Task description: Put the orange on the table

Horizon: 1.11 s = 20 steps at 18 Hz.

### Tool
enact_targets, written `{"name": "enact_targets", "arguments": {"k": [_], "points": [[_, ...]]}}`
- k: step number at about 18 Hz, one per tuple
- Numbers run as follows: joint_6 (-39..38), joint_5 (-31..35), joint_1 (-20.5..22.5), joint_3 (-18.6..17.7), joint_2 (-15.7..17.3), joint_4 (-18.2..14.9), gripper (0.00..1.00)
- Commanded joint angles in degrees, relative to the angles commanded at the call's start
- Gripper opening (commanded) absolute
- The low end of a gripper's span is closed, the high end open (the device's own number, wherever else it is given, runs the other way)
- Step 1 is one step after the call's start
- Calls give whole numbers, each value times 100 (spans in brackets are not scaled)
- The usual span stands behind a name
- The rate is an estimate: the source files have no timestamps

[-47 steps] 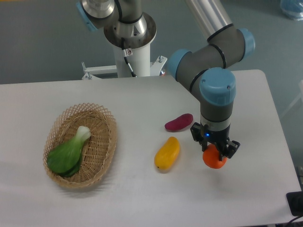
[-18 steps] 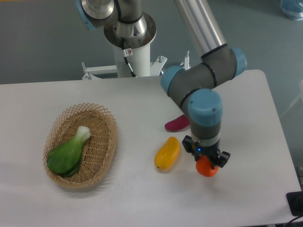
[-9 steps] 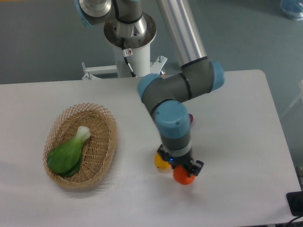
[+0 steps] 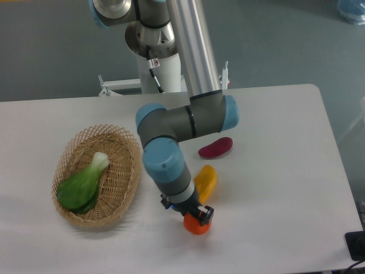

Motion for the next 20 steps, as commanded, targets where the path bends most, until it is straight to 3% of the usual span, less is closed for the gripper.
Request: {"name": "enact_targets", "arguments": {"k": [4,7,9,14,20], "points": [[44,70,-35,-79,26,18,75],[53,35,-35,-88,123,18,86],[27,18,-27,-97,167,53,100],[70,-70,87,-465,518,289,100],[369,-649,755,-326,694,290,100]]}}
